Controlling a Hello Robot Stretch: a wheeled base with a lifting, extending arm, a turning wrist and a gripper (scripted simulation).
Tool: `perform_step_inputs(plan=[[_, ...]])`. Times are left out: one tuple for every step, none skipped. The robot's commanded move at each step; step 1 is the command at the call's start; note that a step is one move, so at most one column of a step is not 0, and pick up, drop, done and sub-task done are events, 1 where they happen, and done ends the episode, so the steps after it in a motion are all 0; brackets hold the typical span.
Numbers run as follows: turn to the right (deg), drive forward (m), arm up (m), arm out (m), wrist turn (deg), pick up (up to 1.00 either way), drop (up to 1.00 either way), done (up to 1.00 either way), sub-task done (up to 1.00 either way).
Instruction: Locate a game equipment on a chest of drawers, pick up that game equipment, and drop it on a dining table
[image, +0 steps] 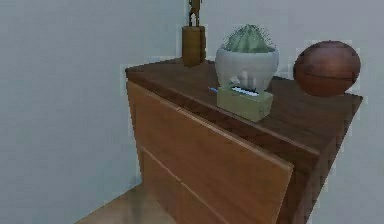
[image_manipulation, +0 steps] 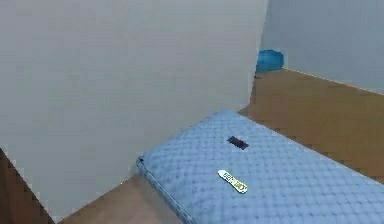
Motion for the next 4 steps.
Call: perform_step_inputs(plan=[[-45.0,0.0,0.0,0.0,0.0,0.0,0.0,0.0,0.0],[-12.0,0.0,0.0,0.0,0.0,0.0,0.0,0.0,0.0],[45.0,0.0,0.0,0.0,0.0,0.0,0.0,0.0,0.0],[45.0,0.0,0.0,0.0,0.0,0.0,0.0,0.0,0.0]])
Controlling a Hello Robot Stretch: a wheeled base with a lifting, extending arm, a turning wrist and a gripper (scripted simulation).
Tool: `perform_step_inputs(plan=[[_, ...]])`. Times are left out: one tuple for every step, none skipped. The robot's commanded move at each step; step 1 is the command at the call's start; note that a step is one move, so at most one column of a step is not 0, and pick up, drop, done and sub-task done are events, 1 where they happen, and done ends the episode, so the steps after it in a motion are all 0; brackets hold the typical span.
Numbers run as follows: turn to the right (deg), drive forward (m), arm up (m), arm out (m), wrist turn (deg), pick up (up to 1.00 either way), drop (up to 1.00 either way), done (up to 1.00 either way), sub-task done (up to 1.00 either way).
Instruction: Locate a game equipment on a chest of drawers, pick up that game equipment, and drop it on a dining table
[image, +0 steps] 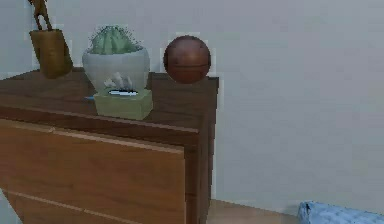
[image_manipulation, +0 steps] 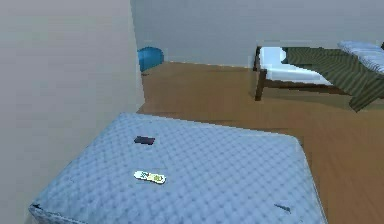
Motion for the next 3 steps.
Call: perform_step_inputs(plan=[[24.0,0.0,0.0,0.0,0.0,0.0,0.0,0.0,0.0],[0.0,0.5,0.0,0.0,0.0,0.0,0.0,0.0,0.0],[-3.0,0.0,0.0,0.0,0.0,0.0,0.0,0.0,0.0]])
